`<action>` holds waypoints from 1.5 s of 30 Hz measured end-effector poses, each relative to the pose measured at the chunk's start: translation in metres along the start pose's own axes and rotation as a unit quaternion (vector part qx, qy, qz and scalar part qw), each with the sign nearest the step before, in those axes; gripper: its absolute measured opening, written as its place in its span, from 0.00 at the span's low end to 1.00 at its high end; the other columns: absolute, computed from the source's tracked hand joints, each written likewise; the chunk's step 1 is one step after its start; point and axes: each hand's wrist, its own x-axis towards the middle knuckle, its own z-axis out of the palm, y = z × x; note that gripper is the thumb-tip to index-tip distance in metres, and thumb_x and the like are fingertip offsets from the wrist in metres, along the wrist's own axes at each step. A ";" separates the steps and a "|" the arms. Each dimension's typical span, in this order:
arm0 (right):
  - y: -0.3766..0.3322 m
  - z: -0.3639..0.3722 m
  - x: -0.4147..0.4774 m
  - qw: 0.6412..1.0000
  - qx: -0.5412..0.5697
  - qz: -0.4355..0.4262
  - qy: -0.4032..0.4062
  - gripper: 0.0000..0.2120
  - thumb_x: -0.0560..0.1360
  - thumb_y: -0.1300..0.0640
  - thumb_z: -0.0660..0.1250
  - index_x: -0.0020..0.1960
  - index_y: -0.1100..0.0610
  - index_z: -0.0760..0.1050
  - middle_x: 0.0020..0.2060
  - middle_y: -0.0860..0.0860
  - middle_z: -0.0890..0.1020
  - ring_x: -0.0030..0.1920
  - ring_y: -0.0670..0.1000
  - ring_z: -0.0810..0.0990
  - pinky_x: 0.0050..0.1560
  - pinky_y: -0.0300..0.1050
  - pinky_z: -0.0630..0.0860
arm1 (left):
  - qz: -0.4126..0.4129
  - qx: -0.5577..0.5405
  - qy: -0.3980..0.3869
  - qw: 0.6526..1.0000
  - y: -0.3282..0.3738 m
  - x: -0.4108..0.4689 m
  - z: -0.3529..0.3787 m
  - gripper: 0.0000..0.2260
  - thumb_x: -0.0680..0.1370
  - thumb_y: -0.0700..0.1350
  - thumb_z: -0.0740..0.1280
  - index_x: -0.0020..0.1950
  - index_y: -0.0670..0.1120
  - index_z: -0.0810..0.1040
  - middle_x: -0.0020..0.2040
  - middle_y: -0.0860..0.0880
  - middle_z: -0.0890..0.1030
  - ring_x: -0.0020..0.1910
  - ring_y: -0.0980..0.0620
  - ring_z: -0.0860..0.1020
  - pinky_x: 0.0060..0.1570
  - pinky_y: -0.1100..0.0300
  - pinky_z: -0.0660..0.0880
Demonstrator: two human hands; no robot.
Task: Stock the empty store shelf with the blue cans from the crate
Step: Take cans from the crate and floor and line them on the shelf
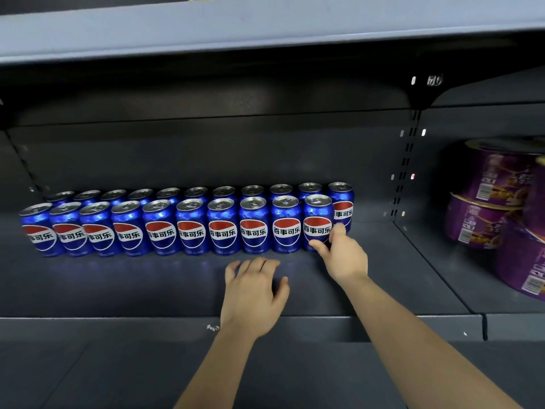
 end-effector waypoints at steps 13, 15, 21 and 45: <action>0.000 -0.015 -0.016 0.993 0.096 0.029 -0.057 0.15 0.76 0.49 0.69 0.49 0.57 0.67 0.54 0.54 0.74 0.48 0.50 0.72 0.47 0.42 0.67 | -0.001 -0.003 -0.042 0.999 0.000 0.000 -0.007 0.19 0.79 0.58 0.54 0.68 0.55 0.69 0.64 0.57 0.73 0.64 0.56 0.68 0.68 0.56 0.52; -0.004 -0.020 -0.026 0.993 0.104 0.044 -0.036 0.15 0.76 0.51 0.69 0.51 0.58 0.66 0.58 0.56 0.71 0.47 0.50 0.71 0.48 0.42 0.67 | -0.008 -0.010 -0.046 0.999 0.000 -0.004 -0.012 0.18 0.80 0.57 0.54 0.68 0.55 0.68 0.64 0.56 0.72 0.64 0.55 0.68 0.68 0.55 0.53; -0.036 -0.017 -0.072 0.988 0.143 0.027 0.055 0.14 0.74 0.57 0.69 0.55 0.59 0.68 0.58 0.54 0.69 0.43 0.49 0.72 0.47 0.42 0.67 | 0.012 -0.009 -0.035 0.999 -0.023 -0.035 -0.036 0.18 0.80 0.57 0.53 0.69 0.55 0.68 0.66 0.57 0.71 0.66 0.55 0.67 0.68 0.56 0.53; -0.216 0.170 -0.299 0.956 0.291 -0.018 -0.021 0.07 0.75 0.59 0.70 0.52 0.55 0.75 0.43 0.49 0.80 0.43 0.44 0.79 0.44 0.30 0.73 | 0.044 -0.034 -0.050 0.997 -0.276 -0.222 -0.089 0.16 0.80 0.52 0.59 0.65 0.49 0.74 0.62 0.52 0.76 0.63 0.50 0.70 0.65 0.51 0.59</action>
